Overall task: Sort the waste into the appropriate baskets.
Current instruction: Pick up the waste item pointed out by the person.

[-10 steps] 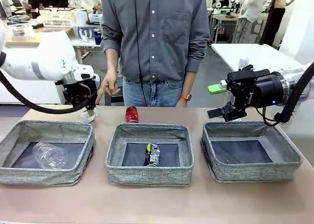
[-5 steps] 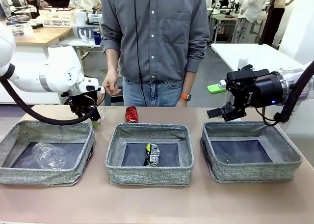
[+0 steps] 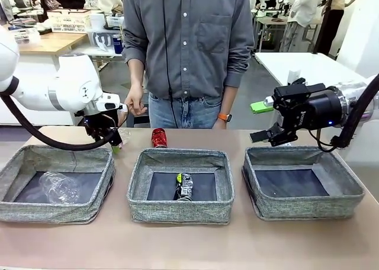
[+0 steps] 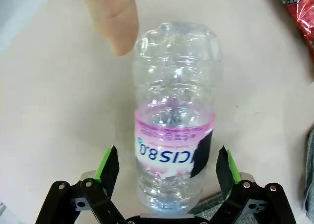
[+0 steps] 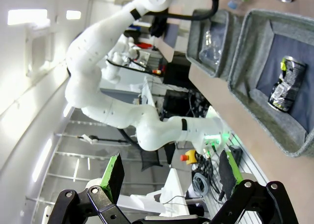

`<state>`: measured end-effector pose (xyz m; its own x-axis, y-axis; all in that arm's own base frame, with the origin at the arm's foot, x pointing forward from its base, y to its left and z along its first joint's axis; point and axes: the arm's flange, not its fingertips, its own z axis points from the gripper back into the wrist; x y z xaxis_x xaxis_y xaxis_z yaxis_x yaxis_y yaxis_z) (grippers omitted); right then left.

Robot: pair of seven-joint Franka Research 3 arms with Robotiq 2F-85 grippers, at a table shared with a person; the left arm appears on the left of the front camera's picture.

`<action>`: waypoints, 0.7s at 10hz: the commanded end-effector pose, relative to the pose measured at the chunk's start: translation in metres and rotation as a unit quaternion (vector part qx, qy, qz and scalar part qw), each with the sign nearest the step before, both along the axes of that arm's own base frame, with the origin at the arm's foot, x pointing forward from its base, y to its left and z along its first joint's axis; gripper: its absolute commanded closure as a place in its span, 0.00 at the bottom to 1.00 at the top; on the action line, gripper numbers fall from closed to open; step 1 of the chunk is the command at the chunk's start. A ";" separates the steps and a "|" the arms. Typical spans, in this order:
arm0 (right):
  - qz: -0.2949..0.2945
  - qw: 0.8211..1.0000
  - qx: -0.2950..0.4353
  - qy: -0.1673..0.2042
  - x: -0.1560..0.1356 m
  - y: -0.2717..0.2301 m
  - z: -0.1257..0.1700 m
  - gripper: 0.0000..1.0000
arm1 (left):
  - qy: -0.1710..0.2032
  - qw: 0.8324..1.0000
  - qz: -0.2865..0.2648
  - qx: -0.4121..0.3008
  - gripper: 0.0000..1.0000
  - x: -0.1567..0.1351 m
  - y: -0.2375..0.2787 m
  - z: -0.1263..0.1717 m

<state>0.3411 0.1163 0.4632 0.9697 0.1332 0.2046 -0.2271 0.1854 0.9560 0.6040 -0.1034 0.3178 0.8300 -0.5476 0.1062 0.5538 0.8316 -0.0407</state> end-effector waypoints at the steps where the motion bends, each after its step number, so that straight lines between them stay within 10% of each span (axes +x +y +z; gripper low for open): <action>1: 0.005 1.000 -0.003 -0.004 -0.001 -0.001 0.001 0.00 | -0.004 1.000 -0.014 0.011 0.42 -0.004 -0.003 0.002; 2: 0.005 1.000 -0.003 -0.004 -0.001 -0.001 0.001 0.00 | -0.007 1.000 -0.014 0.013 0.53 -0.005 -0.004 0.003; 3: 0.005 1.000 -0.003 -0.004 -0.001 -0.001 0.001 0.00 | -0.010 1.000 -0.015 0.013 0.98 -0.005 -0.004 0.004; 7: 0.005 1.000 -0.003 -0.004 -0.001 -0.001 0.001 0.00 | -0.016 1.000 -0.012 0.010 0.94 -0.007 -0.002 0.006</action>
<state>0.3411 0.1163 0.4632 0.9697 0.1332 0.2046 -0.2271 0.1854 0.9560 0.6034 -0.1090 0.3237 0.8167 -0.5661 0.1121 0.5717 0.8202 -0.0230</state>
